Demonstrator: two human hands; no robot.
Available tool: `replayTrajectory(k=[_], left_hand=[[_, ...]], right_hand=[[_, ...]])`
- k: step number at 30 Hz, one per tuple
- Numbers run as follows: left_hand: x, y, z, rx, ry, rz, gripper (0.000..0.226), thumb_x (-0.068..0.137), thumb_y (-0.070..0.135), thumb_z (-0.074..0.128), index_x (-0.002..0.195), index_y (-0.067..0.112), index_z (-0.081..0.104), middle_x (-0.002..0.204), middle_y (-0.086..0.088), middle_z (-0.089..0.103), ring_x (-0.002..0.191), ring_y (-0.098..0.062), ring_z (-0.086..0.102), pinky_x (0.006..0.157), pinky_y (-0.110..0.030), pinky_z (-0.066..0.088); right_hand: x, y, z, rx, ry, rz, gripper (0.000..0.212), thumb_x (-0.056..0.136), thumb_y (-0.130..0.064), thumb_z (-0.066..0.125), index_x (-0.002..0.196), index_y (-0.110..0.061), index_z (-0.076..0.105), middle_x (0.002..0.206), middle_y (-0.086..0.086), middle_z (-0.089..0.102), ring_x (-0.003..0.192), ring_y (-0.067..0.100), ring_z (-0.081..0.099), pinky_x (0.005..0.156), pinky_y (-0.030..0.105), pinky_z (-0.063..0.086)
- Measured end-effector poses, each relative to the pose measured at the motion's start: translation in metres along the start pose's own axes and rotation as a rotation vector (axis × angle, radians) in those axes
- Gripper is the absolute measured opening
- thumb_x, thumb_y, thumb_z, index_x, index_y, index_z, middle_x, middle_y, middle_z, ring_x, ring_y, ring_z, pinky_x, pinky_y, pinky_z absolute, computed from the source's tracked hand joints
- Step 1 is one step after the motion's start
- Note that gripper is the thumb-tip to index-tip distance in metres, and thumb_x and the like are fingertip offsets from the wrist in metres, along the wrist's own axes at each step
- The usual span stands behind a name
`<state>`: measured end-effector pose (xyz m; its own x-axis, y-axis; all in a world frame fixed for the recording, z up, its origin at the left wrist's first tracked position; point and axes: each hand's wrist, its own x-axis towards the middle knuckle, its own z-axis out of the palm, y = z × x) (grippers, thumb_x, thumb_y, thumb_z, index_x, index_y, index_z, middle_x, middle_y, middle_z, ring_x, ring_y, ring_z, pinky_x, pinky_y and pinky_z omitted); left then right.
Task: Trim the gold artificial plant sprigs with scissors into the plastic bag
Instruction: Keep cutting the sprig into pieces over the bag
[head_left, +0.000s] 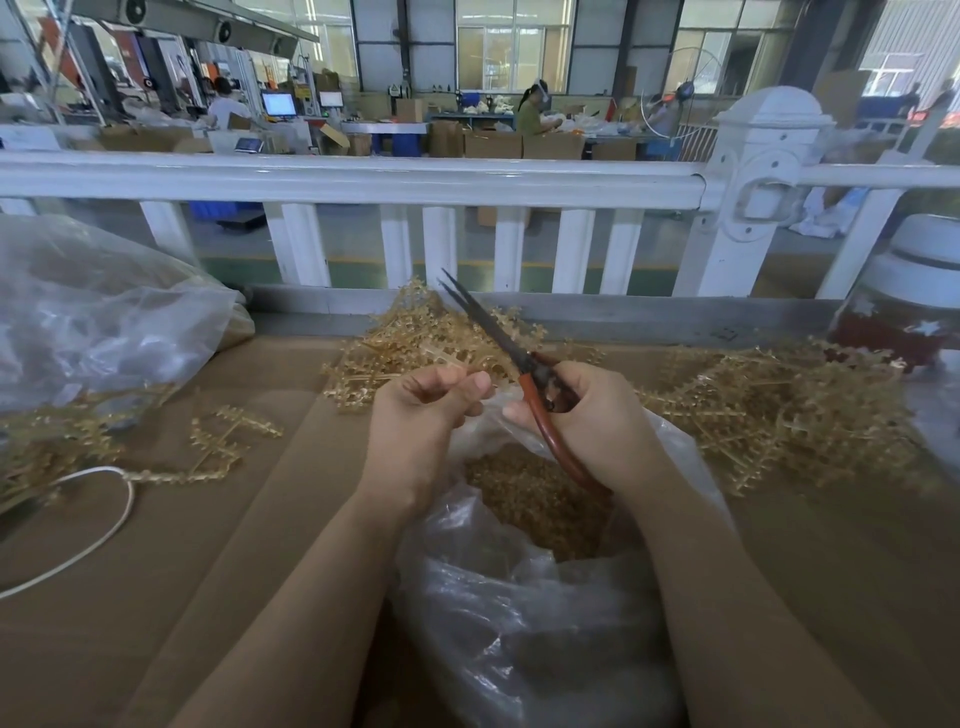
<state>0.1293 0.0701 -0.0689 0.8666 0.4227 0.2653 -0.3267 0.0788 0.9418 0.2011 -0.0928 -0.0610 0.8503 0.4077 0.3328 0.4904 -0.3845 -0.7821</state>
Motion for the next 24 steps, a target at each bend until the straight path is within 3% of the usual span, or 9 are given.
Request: replayTrajectory(k=[4, 9, 12, 14, 24], left_hand=[[0.0013, 0.0013, -0.0018, -0.011, 0.060, 0.019, 0.018, 0.073, 0.027, 0.079, 0.080, 0.011, 0.075, 0.074, -0.006, 0.069, 0.069, -0.013, 0.059, 0.070, -0.027, 0.050], [-0.0002, 0.0025, -0.0012, 0.016, 0.017, 0.090, 0.016, 0.088, 0.008, 0.069, 0.082, -0.007, 0.067, 0.073, -0.004, 0.068, 0.067, -0.007, 0.061, 0.064, -0.018, 0.051], [0.0013, 0.0024, -0.0017, 0.021, 0.030, 0.077, 0.019, 0.093, 0.003, 0.063, 0.076, 0.005, 0.071, 0.076, -0.006, 0.068, 0.073, -0.013, 0.060, 0.068, -0.020, 0.052], [0.0018, 0.0034, -0.0015, -0.015, 0.021, 0.073, 0.028, 0.095, -0.001, 0.058, 0.074, 0.012, 0.071, 0.071, 0.001, 0.069, 0.067, -0.006, 0.061, 0.065, -0.017, 0.051], [0.0031, 0.0068, -0.0012, -0.071, 0.021, 0.017, 0.034, 0.095, 0.000, 0.058, 0.070, 0.016, 0.074, 0.071, 0.002, 0.071, 0.065, -0.002, 0.062, 0.065, -0.014, 0.050]], right_hand=[[-0.0028, 0.0004, -0.0013, -0.209, -0.034, -0.038, 0.059, 0.057, -0.089, 0.060, 0.096, -0.045, 0.055, 0.085, -0.030, 0.062, 0.083, -0.005, 0.060, 0.071, 0.022, 0.048], [-0.0040, 0.0019, -0.0019, -0.317, -0.083, -0.063, 0.059, 0.063, -0.091, 0.055, 0.106, -0.051, 0.044, 0.088, -0.034, 0.053, 0.079, -0.014, 0.051, 0.067, 0.011, 0.038], [-0.0049, 0.0023, -0.0017, -0.366, -0.026, -0.098, 0.058, 0.064, -0.090, 0.055, 0.102, -0.048, 0.045, 0.087, -0.030, 0.056, 0.078, -0.012, 0.051, 0.065, 0.013, 0.039], [-0.0056, 0.0026, -0.0019, -0.388, -0.018, -0.101, 0.056, 0.067, -0.087, 0.058, 0.101, -0.044, 0.048, 0.088, -0.027, 0.059, 0.079, -0.010, 0.053, 0.065, 0.015, 0.041], [-0.0069, 0.0005, -0.0059, -0.472, -0.023, -0.110, 0.056, 0.071, -0.087, 0.057, 0.100, -0.040, 0.053, 0.084, -0.026, 0.058, 0.077, -0.008, 0.053, 0.062, 0.013, 0.037]])
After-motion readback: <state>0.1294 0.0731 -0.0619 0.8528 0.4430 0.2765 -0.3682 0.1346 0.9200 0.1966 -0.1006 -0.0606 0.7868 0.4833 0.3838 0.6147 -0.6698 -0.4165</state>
